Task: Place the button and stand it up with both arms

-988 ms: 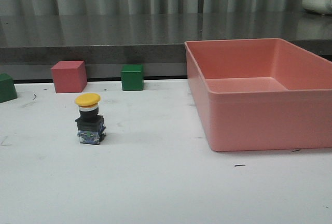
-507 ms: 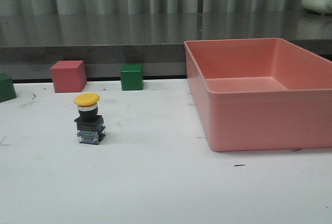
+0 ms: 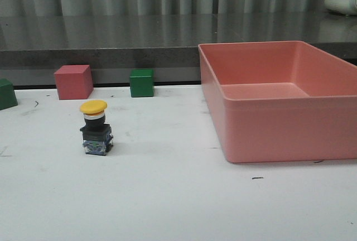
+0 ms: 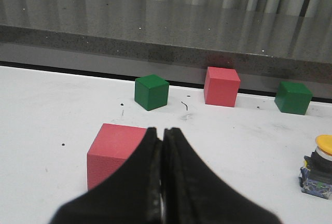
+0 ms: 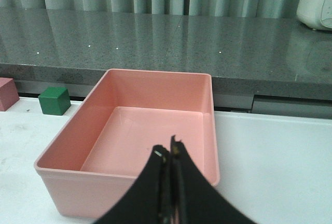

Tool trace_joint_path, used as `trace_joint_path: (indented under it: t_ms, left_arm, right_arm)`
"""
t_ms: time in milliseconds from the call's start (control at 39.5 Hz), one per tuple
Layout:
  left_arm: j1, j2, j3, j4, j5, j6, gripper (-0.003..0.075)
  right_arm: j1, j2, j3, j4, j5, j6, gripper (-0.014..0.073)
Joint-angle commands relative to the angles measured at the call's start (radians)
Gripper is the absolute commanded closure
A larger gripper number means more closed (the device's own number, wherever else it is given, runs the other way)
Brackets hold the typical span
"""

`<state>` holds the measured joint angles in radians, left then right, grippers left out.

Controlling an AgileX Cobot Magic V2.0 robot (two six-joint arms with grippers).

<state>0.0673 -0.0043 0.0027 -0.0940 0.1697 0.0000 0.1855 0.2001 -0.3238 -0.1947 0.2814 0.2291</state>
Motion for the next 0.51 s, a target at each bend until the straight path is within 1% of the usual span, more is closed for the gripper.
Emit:
trace_joint_path:
  t_ms: [0,329,380,481]
  left_arm:
    - [0.001,-0.024,0.009,-0.009,-0.092,0.000,0.0740]
    - [0.001,-0.024,0.009,-0.009,-0.092,0.000,0.0740]
    - [0.001,-0.024,0.009,-0.009,-0.092,0.000,0.0741]
    - [0.001,-0.024,0.009,-0.009,-0.092,0.000,0.0741]
  right_arm:
    - [-0.002,0.011,-0.026,-0.019,-0.081,-0.008,0.0664]
    - [-0.002,0.007,-0.006,-0.024,-0.095,-0.018,0.0664]
    - [-0.007,-0.001,0.017,-0.010,-0.113,-0.057,0.0664]
    - [-0.033,-0.035,0.079,0.125,-0.160,-0.209,0.0664]
